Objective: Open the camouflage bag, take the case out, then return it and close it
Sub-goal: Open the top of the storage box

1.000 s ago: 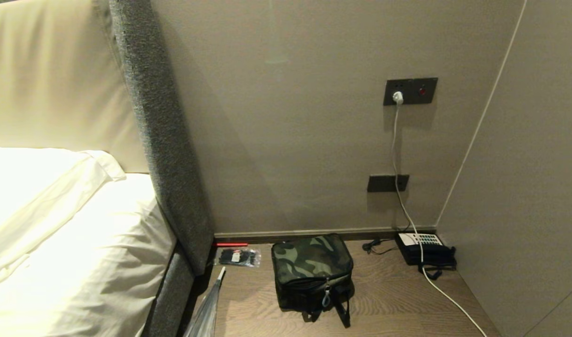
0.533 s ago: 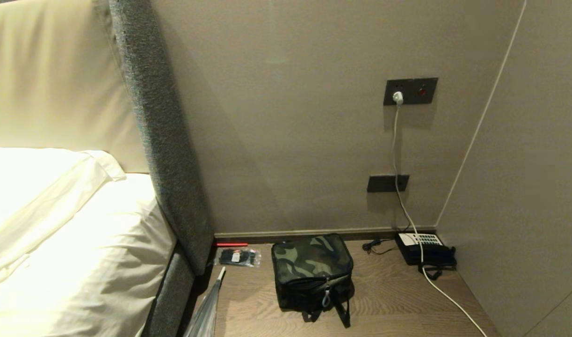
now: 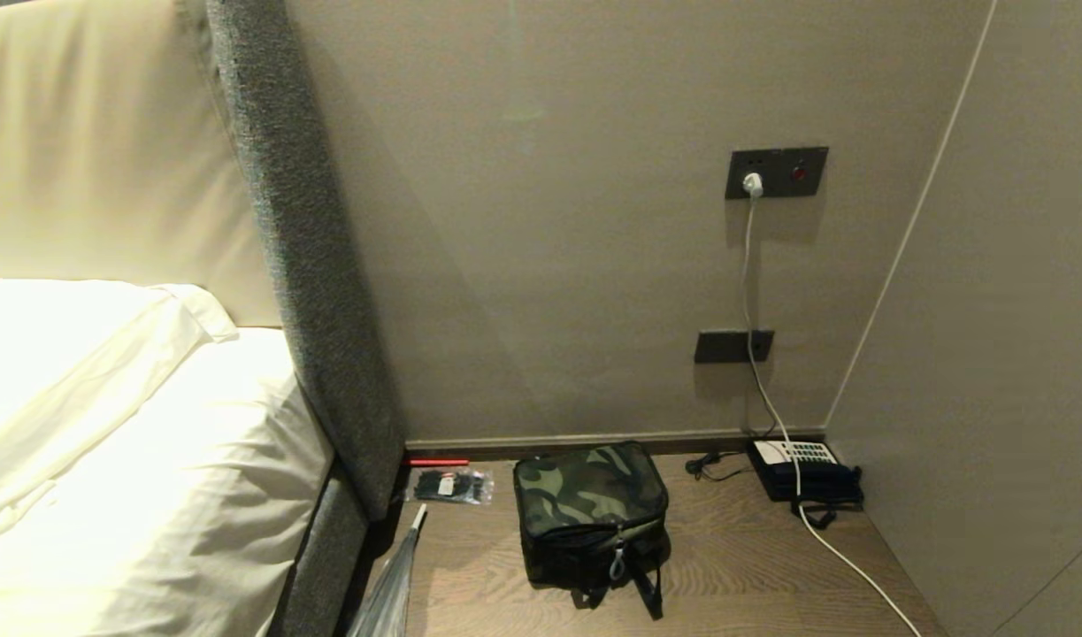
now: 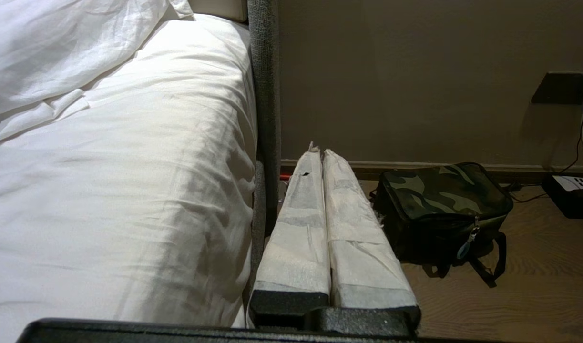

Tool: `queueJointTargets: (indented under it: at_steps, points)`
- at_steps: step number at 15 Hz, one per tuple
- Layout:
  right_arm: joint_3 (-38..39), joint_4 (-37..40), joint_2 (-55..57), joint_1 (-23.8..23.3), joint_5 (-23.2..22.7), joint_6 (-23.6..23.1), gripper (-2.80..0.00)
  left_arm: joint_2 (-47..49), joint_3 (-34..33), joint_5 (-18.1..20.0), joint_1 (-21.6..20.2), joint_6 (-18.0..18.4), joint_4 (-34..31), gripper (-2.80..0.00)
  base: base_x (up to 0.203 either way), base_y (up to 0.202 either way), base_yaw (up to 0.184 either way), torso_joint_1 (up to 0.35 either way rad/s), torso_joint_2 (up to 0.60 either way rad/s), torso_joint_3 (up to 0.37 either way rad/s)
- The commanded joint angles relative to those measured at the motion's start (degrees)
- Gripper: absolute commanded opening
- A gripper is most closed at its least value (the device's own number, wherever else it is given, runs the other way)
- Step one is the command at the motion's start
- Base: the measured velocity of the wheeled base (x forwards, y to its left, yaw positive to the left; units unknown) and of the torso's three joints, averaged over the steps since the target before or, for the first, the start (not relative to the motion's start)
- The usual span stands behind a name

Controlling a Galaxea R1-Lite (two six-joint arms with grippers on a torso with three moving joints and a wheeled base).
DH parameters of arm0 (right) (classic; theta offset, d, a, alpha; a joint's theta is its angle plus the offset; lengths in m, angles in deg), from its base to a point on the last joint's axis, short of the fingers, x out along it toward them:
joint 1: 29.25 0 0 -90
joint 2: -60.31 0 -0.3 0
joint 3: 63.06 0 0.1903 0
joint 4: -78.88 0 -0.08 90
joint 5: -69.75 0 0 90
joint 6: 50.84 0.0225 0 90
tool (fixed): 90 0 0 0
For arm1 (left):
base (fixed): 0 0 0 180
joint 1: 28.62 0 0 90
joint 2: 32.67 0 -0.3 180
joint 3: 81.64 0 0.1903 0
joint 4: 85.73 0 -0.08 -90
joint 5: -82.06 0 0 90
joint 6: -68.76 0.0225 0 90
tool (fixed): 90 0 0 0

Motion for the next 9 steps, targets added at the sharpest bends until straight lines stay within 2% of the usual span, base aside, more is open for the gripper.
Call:
queueJointTargets:
  at_steps: [1,9]
  points:
    - [0.97,-0.04,0.09,0.01,0.02,0.03,-2.80,-0.02,-0.01,-0.01,-0.04,0.02,0.00,-2.80,0.000,0.000,0.000,0.000,0.00,0.000]
    - [0.97,-0.04,0.09,0.01,0.02,0.04,-2.80,-0.02,-0.01,-0.06,-0.04,0.02,0.00,-2.80,0.000,0.000,0.000,0.000,0.00,0.000]
